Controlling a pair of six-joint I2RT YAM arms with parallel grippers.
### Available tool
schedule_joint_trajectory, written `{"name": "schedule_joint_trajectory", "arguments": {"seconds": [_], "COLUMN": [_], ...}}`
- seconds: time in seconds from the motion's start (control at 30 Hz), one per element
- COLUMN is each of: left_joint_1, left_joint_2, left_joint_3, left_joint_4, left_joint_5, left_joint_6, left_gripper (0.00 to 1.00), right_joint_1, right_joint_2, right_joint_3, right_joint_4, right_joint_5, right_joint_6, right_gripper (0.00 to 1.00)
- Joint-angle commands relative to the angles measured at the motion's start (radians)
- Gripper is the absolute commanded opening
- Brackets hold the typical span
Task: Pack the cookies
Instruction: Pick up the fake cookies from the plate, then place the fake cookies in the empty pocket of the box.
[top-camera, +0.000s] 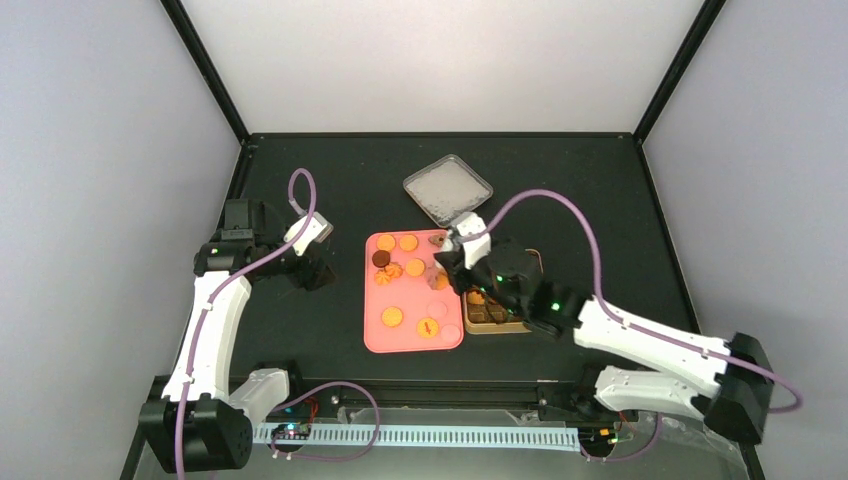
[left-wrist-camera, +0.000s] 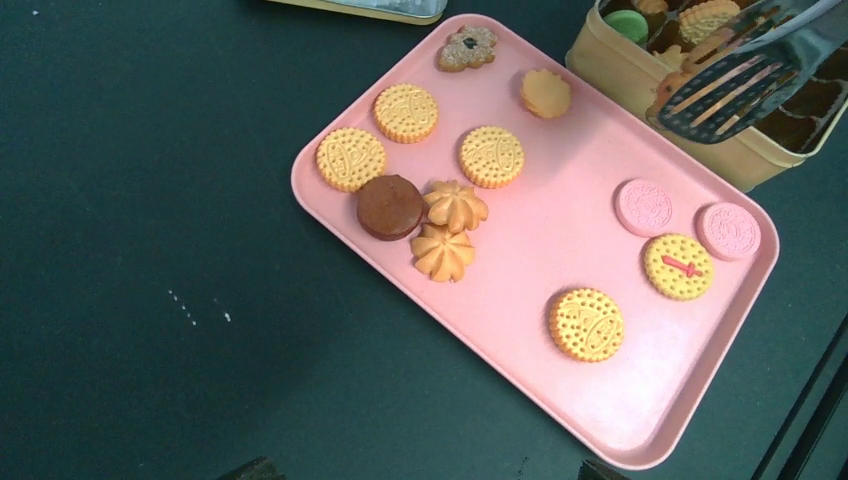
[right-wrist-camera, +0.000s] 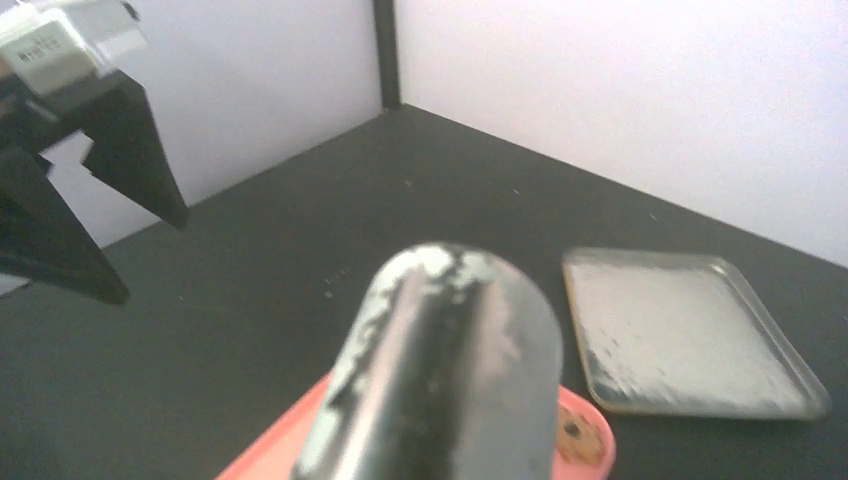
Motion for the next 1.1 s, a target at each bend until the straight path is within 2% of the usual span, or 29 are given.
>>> {"name": "schedule_joint_trajectory", "arguments": {"seconds": [0.0,0.23,0.43,0.8,1.07], "left_joint_1": [0.009,0.01,0.01,0.009,0.01], "left_joint_2": [0.005,0.005,0.007,0.007,0.01], "left_joint_3": [0.033,0.026,0.024,0.022,0.023], "left_joint_4": [-0.007,0.002,0.0,0.001,0.003], "left_joint_5": [0.045,0.061,0.062,0.063,0.066], "left_joint_6": [0.012,0.012,0.009,0.012,0.011], "left_gripper": [0.79,0.79,0.79,0.79,0.79], "right_joint_1": [0.002,0.001,0.001,0.001,0.0], "right_joint_2": [-0.157,-0.332,-0.31,-0.343,-0.37], "right_joint_3": [-0.094,-0.183,-0.171,-0.172,-0.139], "right_joint_4": [-0.148,-0.264,-0.261,-0.293,-0.34], "right_joint_5": [0.128,0.188,0.172,0.12,0.103], "right_joint_6": [0.052,0.098,0.095,0.1,0.11], "right_gripper": [0.22,0.23,0.24,0.38,0.39]}}
